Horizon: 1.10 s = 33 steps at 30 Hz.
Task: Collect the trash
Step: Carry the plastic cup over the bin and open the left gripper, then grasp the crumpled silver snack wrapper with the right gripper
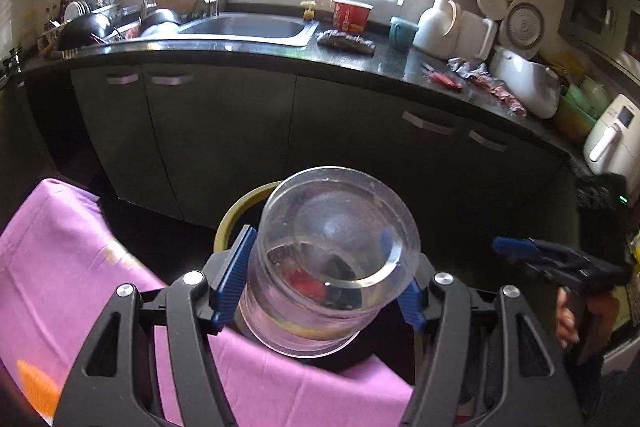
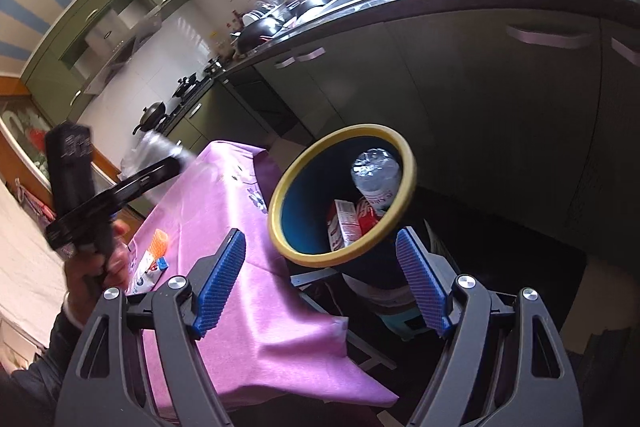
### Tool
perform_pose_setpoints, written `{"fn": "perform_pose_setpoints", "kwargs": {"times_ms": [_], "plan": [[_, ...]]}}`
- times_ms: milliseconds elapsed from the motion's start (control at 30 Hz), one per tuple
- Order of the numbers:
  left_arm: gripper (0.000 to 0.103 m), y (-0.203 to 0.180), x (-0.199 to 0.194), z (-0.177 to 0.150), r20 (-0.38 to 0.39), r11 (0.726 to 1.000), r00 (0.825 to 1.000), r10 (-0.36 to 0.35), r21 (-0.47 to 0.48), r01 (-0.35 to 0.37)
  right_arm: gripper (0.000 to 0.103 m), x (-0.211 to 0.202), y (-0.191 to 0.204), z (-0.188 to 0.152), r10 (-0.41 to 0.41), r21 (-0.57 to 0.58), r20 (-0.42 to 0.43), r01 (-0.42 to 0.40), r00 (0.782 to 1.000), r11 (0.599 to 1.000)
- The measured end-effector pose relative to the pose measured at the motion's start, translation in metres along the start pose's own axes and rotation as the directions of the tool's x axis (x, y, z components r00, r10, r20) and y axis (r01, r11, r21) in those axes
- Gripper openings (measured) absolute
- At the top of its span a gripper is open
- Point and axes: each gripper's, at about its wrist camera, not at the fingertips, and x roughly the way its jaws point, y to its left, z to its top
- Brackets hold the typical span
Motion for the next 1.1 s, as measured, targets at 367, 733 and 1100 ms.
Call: {"fn": "perform_pose_setpoints", "kwargs": {"times_ms": [367,733,1100], "plan": [[0.08,0.011,0.045,0.006,-0.009,0.997,0.999,0.033,-0.068,-0.034,0.078,0.008,-0.021,0.002,0.01,0.028,-0.029,-0.009,1.0,1.0],[0.088,0.005,-0.122,-0.112,0.122,0.979,0.982,0.143,-0.163,-0.122,0.079,0.051,0.036,-0.011,0.038,-0.092,-0.145,-0.051,0.989,0.994],[0.09,0.051,-0.275,-0.266,0.094,0.792,0.854,0.512,-0.437,-0.427,0.079,0.147,0.194,-0.07,0.143,-0.332,-0.401,-0.289,0.905,0.898]]}}
